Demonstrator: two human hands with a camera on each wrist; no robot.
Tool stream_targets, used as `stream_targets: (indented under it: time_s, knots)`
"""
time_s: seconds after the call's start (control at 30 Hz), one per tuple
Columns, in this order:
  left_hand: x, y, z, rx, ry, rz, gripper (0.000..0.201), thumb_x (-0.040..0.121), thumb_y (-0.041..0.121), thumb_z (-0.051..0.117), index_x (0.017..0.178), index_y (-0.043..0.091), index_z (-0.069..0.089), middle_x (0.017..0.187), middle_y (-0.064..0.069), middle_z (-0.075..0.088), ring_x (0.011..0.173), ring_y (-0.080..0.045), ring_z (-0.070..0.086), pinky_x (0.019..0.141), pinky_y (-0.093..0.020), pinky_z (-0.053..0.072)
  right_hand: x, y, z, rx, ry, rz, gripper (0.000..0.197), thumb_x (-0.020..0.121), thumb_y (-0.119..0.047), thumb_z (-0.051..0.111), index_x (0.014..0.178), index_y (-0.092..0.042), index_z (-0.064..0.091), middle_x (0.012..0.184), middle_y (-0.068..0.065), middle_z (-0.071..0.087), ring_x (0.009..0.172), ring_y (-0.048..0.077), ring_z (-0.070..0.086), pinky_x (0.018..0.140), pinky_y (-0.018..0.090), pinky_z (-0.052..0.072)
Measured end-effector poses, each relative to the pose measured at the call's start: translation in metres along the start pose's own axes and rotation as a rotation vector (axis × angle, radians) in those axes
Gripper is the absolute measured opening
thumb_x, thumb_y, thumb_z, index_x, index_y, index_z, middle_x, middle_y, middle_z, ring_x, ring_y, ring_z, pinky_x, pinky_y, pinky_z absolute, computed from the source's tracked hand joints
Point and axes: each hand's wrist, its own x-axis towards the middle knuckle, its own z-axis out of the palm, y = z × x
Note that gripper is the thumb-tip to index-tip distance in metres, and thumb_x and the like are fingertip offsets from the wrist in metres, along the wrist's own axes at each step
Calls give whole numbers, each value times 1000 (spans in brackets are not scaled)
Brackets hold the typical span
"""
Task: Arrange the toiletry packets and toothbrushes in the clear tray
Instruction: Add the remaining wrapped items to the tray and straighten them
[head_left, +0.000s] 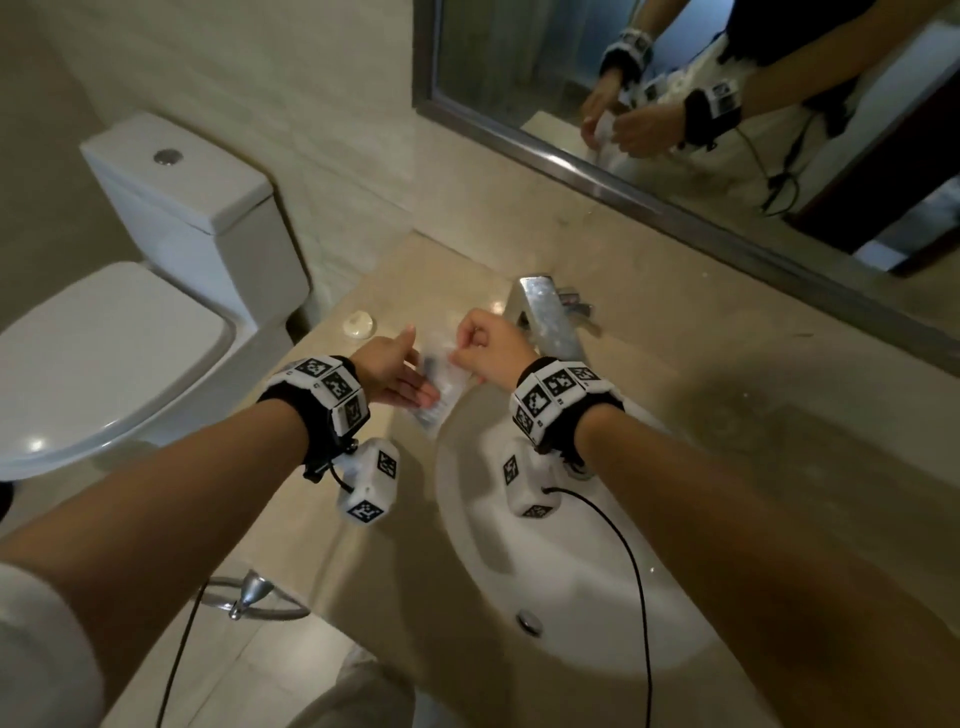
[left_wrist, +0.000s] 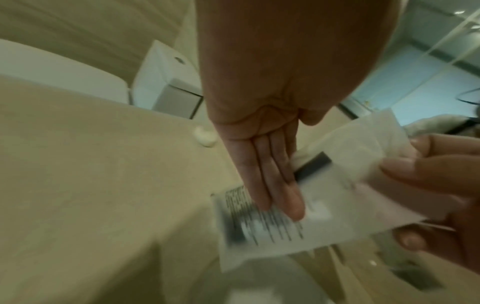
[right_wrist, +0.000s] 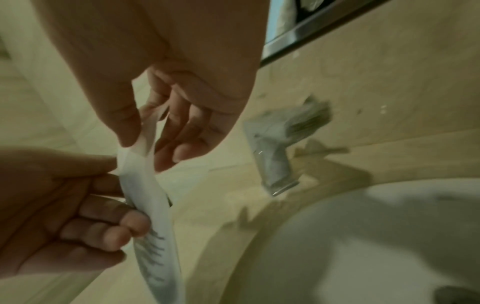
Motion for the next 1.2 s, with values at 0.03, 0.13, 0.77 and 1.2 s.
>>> stream_targets:
  time_s: [0.03, 0.13, 0.77, 1.2]
  knots:
    - [-1, 7, 5, -6, -8, 9, 50, 98, 45, 22, 83, 5, 47, 49, -10, 68, 41, -17, 65, 57, -29, 54, -4, 1, -8, 6, 17, -3, 35, 82, 0, 62, 64, -21, 41, 58, -3, 42, 54, 11, 43, 45, 17, 40]
    - [-4, 28, 32, 56, -55, 61, 42, 98, 39, 33, 81, 5, 51, 54, -14, 67, 39, -16, 64, 63, -31, 53, -28, 4, -39, 64, 69, 3, 29, 86, -15, 65, 66, -20, 44, 56, -3, 46, 47, 8, 47, 48, 18, 42]
    - [-23, 42, 185, 391, -536, 318, 24, 81, -19, 52, 70, 1, 57, 50, 0, 68, 50, -5, 67, 53, -14, 55, -140, 101, -146, -6, 158, 497, 59, 98, -49, 26, 134, -8, 47, 131, 15, 53, 115, 35, 55, 94, 43, 49]
    - [-33, 37, 249, 625, -636, 265, 35, 76, -16, 54, 71, 18, 58, 75, -8, 58, 75, -23, 57, 62, -20, 53, -192, 141, -188, 47, 215, 376, 30, 93, -12, 53, 116, 6, 60, 100, 9, 57, 93, 21, 53, 86, 32, 44]
